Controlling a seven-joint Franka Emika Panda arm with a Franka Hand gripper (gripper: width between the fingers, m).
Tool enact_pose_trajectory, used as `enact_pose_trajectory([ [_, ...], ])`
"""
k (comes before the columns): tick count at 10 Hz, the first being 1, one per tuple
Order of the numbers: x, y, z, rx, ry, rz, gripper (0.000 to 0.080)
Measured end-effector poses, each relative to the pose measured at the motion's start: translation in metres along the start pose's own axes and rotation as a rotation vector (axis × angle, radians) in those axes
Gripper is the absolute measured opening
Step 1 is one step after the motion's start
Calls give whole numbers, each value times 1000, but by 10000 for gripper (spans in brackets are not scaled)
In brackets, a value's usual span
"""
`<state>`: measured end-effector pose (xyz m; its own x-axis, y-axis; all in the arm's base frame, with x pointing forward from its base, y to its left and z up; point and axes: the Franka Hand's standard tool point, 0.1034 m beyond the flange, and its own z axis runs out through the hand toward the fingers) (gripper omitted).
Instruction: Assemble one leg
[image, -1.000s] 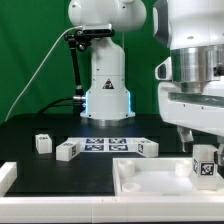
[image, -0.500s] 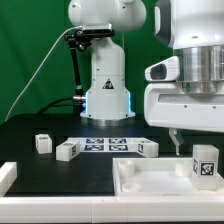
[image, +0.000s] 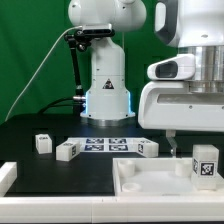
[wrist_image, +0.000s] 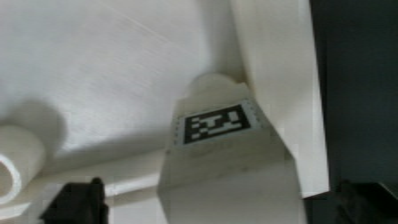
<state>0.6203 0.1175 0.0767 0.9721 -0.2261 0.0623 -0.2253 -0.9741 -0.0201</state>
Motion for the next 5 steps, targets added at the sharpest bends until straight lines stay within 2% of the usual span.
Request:
enact_pose_trajectory([
  [2,0,0,0,0,0,-8,648],
  [3,0,0,0,0,0,-8,525],
  [4,0,0,0,0,0,-8,525],
  [5,0,0,0,2,-1,11,374],
])
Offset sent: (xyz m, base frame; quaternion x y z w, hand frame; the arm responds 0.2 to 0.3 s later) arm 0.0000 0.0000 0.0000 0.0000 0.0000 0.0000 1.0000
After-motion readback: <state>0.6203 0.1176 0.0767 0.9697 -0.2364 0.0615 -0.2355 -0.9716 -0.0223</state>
